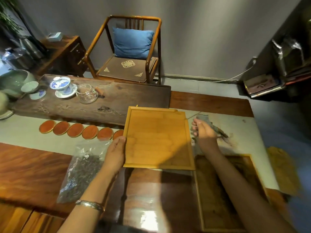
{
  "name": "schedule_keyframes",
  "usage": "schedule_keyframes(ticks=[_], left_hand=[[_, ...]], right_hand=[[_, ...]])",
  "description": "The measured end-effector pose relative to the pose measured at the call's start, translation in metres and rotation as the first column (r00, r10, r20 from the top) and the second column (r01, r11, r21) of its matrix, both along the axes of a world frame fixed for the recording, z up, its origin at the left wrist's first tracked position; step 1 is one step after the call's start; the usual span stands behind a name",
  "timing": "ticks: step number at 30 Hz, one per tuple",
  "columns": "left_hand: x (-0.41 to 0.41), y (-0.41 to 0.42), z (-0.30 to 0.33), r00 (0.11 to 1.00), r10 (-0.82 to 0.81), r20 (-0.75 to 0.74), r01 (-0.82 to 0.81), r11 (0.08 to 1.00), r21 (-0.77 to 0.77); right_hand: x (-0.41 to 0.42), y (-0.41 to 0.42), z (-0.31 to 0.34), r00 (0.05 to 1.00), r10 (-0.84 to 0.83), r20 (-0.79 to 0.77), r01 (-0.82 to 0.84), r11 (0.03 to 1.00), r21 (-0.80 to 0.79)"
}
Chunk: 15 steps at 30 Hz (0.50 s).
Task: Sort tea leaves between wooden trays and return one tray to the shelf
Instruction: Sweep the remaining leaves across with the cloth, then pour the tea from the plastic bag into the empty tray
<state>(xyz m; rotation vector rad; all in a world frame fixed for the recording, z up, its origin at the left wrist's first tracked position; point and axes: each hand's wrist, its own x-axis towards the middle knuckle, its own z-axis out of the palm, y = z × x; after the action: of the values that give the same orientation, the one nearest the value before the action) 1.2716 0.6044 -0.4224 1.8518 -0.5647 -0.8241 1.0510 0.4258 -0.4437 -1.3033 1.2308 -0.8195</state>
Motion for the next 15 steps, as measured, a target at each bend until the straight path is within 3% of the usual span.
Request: schedule_keyframes(ticks=[4,15], left_hand=[[0.012,0.017,-0.001,0.998,-0.055,0.003,0.055,0.998,-0.029],[0.05,0.09,-0.032,0.968,-0.243,-0.054,0.243,0.97,-0.012]], right_hand=[[0.008,0.059,0.007,0.96,-0.054,-0.275,0.003,0.983,-0.184],[0.036,0.162,-0.015,0.84,-0.19,-0.508,0.011,0.942,-0.335]])
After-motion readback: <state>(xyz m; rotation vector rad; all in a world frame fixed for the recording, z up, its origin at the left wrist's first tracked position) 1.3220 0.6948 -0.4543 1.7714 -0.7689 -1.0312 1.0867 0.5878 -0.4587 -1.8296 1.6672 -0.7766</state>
